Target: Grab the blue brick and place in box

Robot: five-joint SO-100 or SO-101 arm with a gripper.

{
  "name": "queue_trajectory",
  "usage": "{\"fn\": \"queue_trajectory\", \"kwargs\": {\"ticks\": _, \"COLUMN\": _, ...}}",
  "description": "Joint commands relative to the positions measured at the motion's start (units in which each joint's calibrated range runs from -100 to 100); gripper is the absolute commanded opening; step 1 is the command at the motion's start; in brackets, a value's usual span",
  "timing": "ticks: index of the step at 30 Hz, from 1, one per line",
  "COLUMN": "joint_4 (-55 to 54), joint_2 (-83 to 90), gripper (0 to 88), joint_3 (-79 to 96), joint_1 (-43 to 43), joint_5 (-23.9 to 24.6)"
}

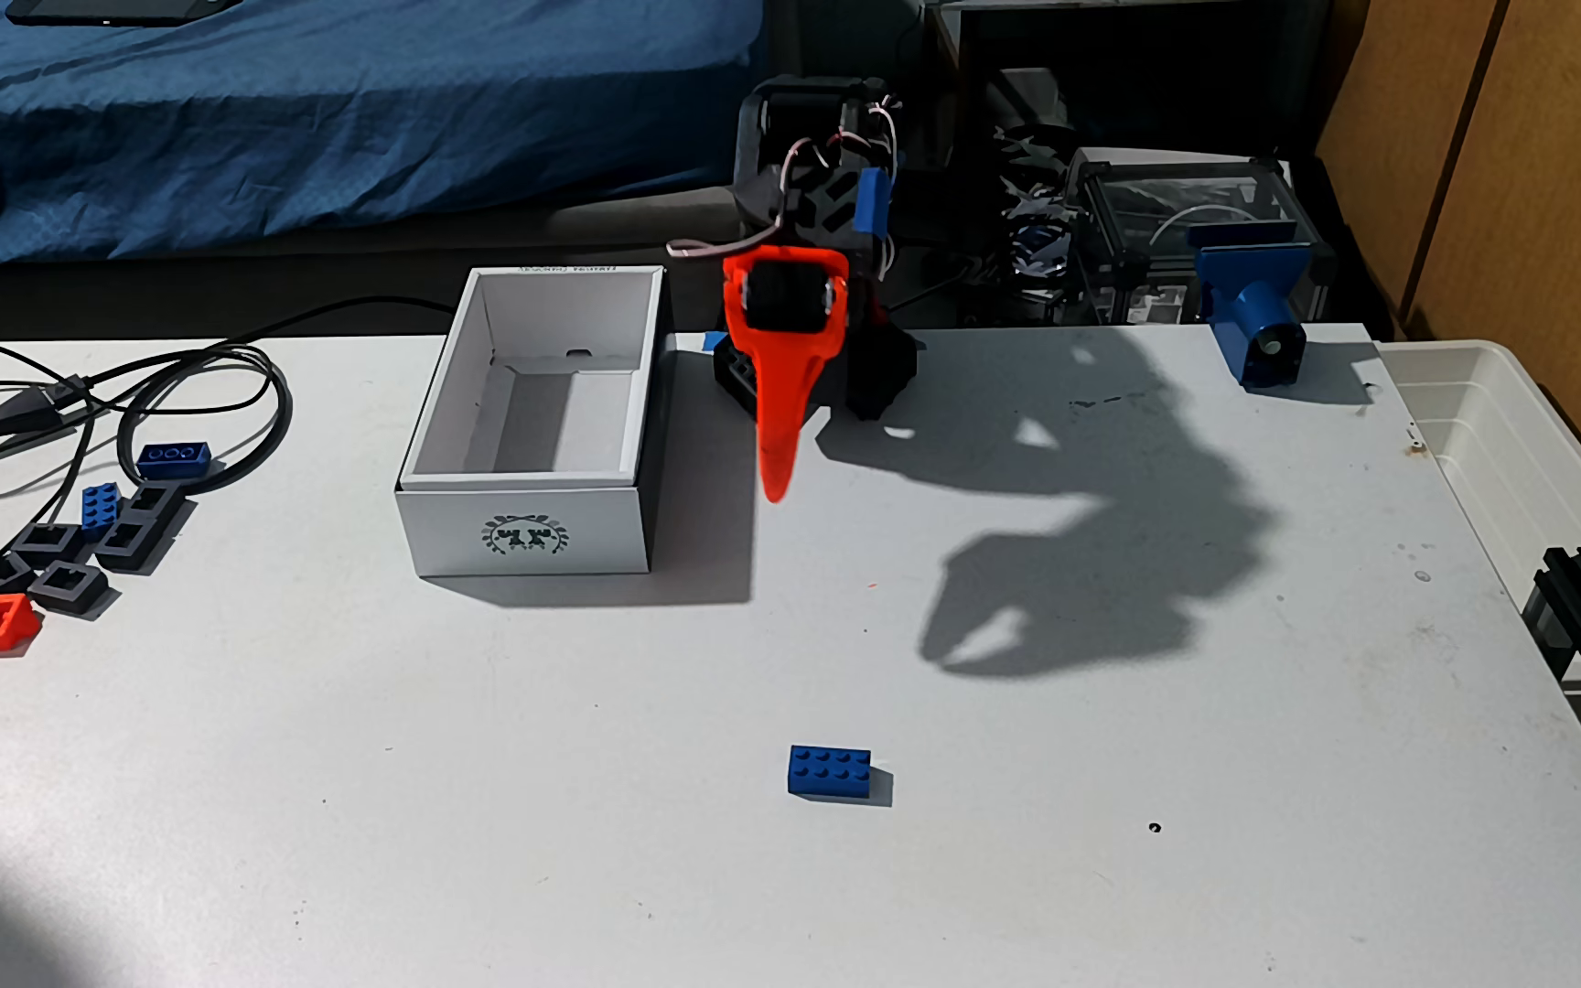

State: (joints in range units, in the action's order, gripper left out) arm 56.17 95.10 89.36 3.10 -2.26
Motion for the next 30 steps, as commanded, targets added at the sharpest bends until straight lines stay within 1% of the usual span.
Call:
{"fn": "queue_trajectory", "kwargs": {"ticks": 1, "joint_4": 1.86, "joint_2": -0.43, "gripper": 1.9, "joint_3": -4.62, "joint_1": 2.55, "joint_5": -1.71}}
{"fn": "queue_trajectory", "kwargs": {"ticks": 6, "joint_4": 5.14, "joint_2": -0.51, "gripper": 1.9, "joint_3": -6.75, "joint_1": 5.52, "joint_5": -2.81}}
{"fn": "queue_trajectory", "kwargs": {"ticks": 14, "joint_4": 9.45, "joint_2": -0.60, "gripper": 1.9, "joint_3": -9.41, "joint_1": 6.04, "joint_5": -3.08}}
{"fn": "queue_trajectory", "kwargs": {"ticks": 19, "joint_4": 9.53, "joint_2": -1.95, "gripper": 1.9, "joint_3": -11.19, "joint_1": 6.04, "joint_5": -3.02}}
{"fn": "queue_trajectory", "kwargs": {"ticks": 26, "joint_4": 8.41, "joint_2": -17.60, "gripper": 1.9, "joint_3": -20.59, "joint_1": 6.04, "joint_5": -3.02}}
{"fn": "queue_trajectory", "kwargs": {"ticks": 30, "joint_4": 5.23, "joint_2": -28.93, "gripper": 1.9, "joint_3": -26.89, "joint_1": 6.04, "joint_5": -2.71}}
